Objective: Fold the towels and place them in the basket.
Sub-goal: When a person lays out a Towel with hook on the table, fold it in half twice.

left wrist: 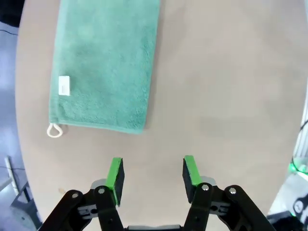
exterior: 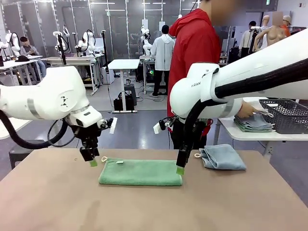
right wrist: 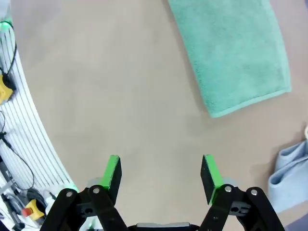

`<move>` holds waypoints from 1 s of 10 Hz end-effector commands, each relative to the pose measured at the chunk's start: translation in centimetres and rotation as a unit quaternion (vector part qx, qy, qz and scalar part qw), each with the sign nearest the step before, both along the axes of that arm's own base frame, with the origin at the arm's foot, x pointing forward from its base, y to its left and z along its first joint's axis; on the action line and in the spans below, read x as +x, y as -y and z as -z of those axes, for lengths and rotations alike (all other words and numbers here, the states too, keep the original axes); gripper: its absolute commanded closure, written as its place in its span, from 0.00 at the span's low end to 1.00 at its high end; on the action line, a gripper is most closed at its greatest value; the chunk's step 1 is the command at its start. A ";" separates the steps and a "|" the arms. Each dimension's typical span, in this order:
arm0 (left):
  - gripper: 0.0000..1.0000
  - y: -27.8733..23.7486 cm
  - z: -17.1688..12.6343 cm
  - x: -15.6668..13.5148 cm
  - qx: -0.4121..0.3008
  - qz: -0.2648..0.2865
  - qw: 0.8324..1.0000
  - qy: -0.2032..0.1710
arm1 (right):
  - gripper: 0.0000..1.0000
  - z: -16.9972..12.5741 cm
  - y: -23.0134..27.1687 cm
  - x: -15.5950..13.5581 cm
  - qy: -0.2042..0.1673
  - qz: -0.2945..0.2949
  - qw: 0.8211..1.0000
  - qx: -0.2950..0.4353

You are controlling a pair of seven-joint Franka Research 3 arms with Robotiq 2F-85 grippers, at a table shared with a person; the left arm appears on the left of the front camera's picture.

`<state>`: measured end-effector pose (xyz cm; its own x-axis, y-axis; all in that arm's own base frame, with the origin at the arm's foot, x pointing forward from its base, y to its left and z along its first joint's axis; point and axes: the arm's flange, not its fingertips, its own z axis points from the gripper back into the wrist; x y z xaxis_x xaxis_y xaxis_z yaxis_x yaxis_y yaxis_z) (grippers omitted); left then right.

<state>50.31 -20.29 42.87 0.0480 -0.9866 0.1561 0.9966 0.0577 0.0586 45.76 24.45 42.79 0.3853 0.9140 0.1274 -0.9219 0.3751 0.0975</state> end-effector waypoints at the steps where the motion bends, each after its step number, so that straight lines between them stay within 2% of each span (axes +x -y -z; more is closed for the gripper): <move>1: 0.37 -2.0 0.0 -0.9 -0.022 0.010 1.000 -0.015 | 0.17 0.8 0.4 -0.9 -0.009 0.109 0.993 0.050; 2: 0.37 -2.3 0.2 -0.5 -0.030 0.010 0.999 -0.024 | 0.17 0.8 0.3 -0.9 -0.018 0.223 0.972 0.071; 3: 0.37 -2.6 0.3 -0.1 -0.048 0.011 0.998 -0.033 | 0.17 0.7 0.3 -0.8 -0.013 0.301 0.948 0.098; 4: 0.37 -2.8 0.1 0.7 -0.077 0.020 0.996 -0.046 | 0.17 0.6 0.4 -0.4 -0.020 0.351 0.926 0.136; 5: 0.37 -3.6 -0.1 1.2 -0.126 0.025 0.990 -0.057 | 0.17 0.6 0.8 -0.1 -0.038 0.409 0.896 0.167; 7: 0.37 -6.3 -0.6 2.2 -0.228 0.045 0.969 -0.085 | 0.17 0.8 1.5 0.5 -0.037 0.488 0.856 0.167; 8: 0.37 -8.3 -0.9 2.6 -0.290 0.050 0.949 -0.109 | 0.17 0.8 1.6 0.3 -0.049 0.470 0.865 0.169; 9: 0.37 -10.2 -1.2 2.8 -0.334 0.056 0.934 -0.113 | 0.17 0.2 2.0 1.4 -0.058 0.449 0.877 0.160; 10: 0.37 -12.4 -1.9 2.8 -0.372 0.064 0.920 -0.108 | 0.17 0.2 2.0 1.4 -0.058 0.449 0.877 0.160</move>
<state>52.51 -9.71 44.63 0.0252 -0.6665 0.7451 0.9893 -0.0907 -0.1146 47.05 22.42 42.30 0.9638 0.1227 0.2368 -0.2131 0.8883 0.4068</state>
